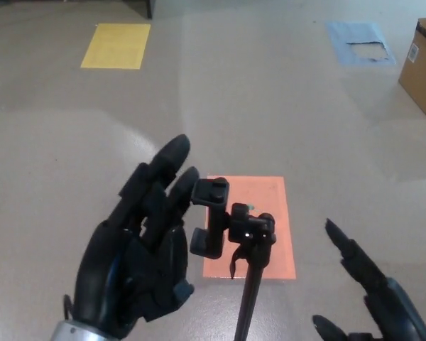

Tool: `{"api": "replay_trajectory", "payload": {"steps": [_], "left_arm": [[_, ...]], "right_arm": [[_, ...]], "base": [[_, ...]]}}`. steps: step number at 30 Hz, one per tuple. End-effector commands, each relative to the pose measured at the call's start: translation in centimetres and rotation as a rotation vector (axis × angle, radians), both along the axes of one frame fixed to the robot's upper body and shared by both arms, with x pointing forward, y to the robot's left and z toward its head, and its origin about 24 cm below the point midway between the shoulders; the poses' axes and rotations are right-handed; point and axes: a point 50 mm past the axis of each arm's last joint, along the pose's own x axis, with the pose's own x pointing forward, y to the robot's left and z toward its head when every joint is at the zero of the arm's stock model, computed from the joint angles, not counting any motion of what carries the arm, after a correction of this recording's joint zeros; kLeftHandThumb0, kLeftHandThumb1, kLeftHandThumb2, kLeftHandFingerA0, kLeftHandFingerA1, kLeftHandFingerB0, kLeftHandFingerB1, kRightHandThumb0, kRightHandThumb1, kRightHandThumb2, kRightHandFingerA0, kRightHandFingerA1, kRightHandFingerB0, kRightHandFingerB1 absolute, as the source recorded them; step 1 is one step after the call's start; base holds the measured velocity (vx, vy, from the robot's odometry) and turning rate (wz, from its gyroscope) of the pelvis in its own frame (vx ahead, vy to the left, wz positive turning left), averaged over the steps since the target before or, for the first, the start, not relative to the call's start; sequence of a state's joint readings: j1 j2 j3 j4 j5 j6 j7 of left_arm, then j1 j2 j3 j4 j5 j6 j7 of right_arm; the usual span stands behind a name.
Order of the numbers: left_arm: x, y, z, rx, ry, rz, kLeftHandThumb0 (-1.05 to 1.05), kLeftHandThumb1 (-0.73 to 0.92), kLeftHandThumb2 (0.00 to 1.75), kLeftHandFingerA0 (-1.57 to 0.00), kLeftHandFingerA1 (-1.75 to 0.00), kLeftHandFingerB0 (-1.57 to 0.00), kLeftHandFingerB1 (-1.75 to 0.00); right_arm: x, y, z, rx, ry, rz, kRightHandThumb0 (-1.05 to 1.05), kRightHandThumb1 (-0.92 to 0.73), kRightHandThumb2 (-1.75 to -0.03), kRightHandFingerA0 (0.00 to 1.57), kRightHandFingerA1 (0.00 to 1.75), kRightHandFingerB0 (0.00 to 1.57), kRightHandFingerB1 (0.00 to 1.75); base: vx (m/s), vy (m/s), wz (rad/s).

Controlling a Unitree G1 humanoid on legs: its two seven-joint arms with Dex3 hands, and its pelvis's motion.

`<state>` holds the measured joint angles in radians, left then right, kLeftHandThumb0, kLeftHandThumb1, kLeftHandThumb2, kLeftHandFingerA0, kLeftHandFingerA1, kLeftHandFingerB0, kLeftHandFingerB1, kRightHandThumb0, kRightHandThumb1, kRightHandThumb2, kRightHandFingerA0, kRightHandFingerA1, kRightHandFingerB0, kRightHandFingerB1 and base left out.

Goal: A phone stand is kept on the floor and the robot uses both its hands to grab it and uses its left hand to extend the phone stand by pulling it upwards

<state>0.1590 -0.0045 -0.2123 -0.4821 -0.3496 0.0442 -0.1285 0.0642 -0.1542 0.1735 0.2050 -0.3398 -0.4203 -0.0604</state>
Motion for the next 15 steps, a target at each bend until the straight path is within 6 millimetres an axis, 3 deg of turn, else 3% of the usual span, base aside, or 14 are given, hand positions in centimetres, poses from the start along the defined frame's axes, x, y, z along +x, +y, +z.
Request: {"api": "replay_trajectory", "payload": {"steps": [1, 5, 10, 11, 15], "left_arm": [[-0.8, -3.0, -1.2, -0.098, 0.266, -0.210, -0.92, 0.75, 1.13, 0.00, -0.08, 0.00, -0.12], [-0.8, -3.4, -1.5, -0.097, 0.277, -0.231, -0.96, 0.78, 1.14, 0.00, -0.05, 0.00, -0.09], [-1.0, -3.6, -1.9, -0.103, 0.303, -0.236, -0.90, 0.75, 1.14, 0.00, -0.10, 0.00, -0.14], [-1.1, -3.9, -2.4, -0.120, 0.338, -0.237, -0.96, 0.78, 1.13, 0.00, -0.05, 0.00, -0.09], [-0.8, -4.0, -2.9, -0.139, 0.370, -0.229, -0.98, 0.78, 1.13, 0.00, -0.03, 0.00, -0.06]], "right_arm": [[2.3, 1.5, -1.2, -0.106, 0.111, -0.010, -1.00, -0.57, -1.04, 0.00, 0.07, 0.00, 0.00], [2.9, 2.0, -1.2, -0.131, 0.110, -0.013, -0.98, -0.58, -0.99, 0.03, 0.16, 0.00, 0.00], [2.9, 2.6, -1.5, -0.140, 0.121, 0.003, -0.99, -0.59, -0.98, 0.02, 0.15, 0.00, 0.00], [2.8, 2.9, -1.6, -0.120, 0.121, 0.025, -0.99, -0.57, -1.00, 0.02, 0.07, 0.00, 0.00], [2.9, 3.2, -1.5, -0.109, 0.126, 0.038, -0.97, -0.56, -0.96, 0.01, 0.06, 0.00, 0.00]], "base": [[0.00, 0.000, 0.00], [0.00, 0.000, 0.00], [0.00, 0.000, 0.00], [0.00, 0.000, 0.00], [0.00, 0.000, 0.00]]}}
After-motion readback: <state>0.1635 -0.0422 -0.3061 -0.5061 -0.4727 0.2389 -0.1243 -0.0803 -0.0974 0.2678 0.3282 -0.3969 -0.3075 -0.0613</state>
